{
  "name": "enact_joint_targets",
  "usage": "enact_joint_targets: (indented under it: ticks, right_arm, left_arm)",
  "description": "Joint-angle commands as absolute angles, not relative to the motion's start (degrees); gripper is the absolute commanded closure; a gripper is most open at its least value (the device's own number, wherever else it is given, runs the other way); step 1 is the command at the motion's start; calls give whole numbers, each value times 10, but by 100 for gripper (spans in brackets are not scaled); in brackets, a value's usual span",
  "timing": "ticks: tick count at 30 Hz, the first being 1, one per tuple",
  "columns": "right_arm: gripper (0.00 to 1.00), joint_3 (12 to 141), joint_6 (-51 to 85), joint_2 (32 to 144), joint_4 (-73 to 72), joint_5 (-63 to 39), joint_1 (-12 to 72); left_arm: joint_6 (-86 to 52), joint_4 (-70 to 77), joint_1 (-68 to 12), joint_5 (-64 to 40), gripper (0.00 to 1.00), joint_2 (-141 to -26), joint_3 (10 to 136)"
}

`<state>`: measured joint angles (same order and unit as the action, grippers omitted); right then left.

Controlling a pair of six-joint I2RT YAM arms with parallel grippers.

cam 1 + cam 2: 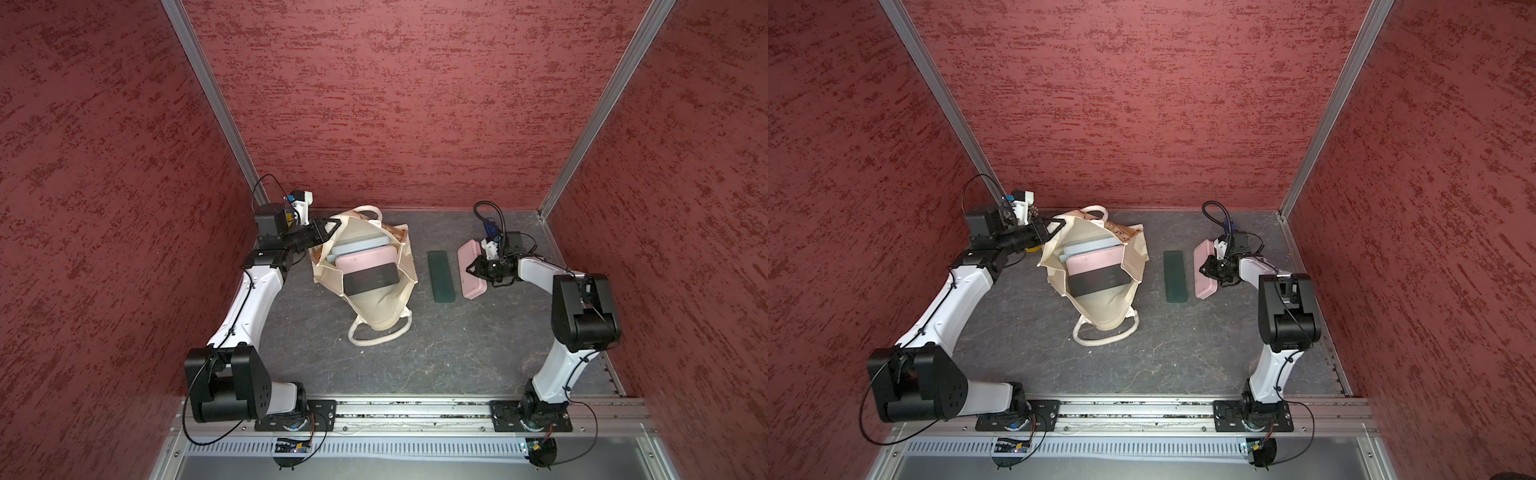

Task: Take out the pencil case from the canvas bag
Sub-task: Place the pencil case at the center of the board.

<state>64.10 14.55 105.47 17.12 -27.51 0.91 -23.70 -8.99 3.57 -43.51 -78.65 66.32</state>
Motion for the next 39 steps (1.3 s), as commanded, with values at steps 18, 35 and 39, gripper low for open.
enact_joint_targets:
  ticks: [18, 35, 39]
  right_arm:
    - [57, 659, 147, 1054, 188, -268, 5]
    - [33, 695, 123, 1055, 234, -208, 4]
    - [32, 705, 117, 1056, 247, -194, 4]
  left_arm:
    - [-235, -91, 38, -435, 96, -781, 665]
    - [-236, -93, 38, -433, 96, -793, 665]
    - [-235, -94, 38, -432, 96, -794, 665]
